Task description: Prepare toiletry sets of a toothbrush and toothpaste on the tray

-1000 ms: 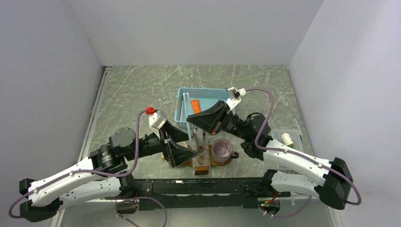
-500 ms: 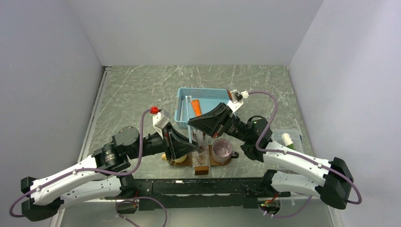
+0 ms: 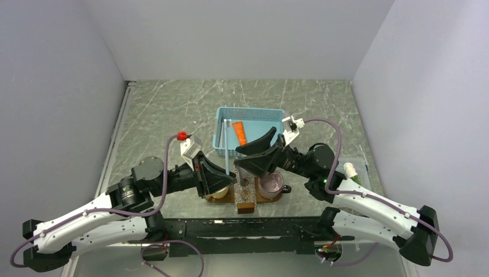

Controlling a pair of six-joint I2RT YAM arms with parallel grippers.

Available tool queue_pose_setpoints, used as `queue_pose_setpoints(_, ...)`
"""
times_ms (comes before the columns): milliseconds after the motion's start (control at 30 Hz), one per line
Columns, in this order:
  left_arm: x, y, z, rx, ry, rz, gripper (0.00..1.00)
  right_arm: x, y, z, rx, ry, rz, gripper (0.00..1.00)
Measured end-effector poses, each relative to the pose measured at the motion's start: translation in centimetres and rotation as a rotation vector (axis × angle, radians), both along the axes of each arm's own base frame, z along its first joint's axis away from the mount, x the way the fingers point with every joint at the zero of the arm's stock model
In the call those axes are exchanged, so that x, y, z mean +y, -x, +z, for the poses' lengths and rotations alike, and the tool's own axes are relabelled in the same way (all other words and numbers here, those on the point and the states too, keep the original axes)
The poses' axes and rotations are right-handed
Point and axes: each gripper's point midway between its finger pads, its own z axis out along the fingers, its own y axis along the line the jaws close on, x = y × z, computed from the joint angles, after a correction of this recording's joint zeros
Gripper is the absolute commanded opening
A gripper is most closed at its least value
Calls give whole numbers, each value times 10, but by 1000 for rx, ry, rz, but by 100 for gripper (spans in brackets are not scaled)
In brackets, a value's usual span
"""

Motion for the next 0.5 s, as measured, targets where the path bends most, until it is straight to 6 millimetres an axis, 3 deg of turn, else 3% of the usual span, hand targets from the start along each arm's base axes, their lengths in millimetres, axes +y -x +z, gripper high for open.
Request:
queue_pose_setpoints(133, 5, -1, -4, 3, -15, 20, 0, -4, -4, -9, -39, 121, -50, 70)
queue_pose_setpoints(500, 20, 9, -46, 35, -175, -10, 0, -19, -5, 19, -212, 362, -106, 76)
